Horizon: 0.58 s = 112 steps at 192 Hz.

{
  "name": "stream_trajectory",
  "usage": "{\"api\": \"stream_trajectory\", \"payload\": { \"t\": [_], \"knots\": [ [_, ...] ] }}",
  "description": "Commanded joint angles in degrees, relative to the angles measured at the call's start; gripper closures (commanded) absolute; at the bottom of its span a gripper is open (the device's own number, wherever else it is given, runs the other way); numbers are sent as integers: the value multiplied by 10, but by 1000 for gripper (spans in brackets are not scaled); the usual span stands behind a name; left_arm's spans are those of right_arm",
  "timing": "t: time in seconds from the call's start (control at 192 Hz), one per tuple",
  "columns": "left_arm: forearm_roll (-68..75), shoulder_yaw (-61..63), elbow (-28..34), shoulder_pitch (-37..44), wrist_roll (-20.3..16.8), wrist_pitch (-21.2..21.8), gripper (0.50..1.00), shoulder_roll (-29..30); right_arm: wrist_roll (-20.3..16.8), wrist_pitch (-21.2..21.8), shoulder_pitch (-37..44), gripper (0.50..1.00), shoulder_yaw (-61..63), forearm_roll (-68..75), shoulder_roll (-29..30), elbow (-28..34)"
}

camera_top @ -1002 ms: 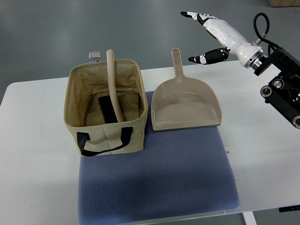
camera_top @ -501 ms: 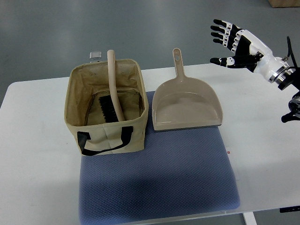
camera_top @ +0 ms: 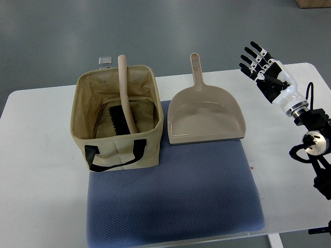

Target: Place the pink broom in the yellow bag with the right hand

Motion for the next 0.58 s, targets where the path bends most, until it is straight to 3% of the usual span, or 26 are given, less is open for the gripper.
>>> {"api": "stream_trajectory", "payload": {
  "t": [0.0,0.579],
  "knots": [
    [0,0,0,0,0,0,500,0,2,-1,-8,579,1,1,7,-10],
    [0,0,0,0,0,0,500,0,9,-12,-33,568,-3,3,34,-27]
  ]
}}
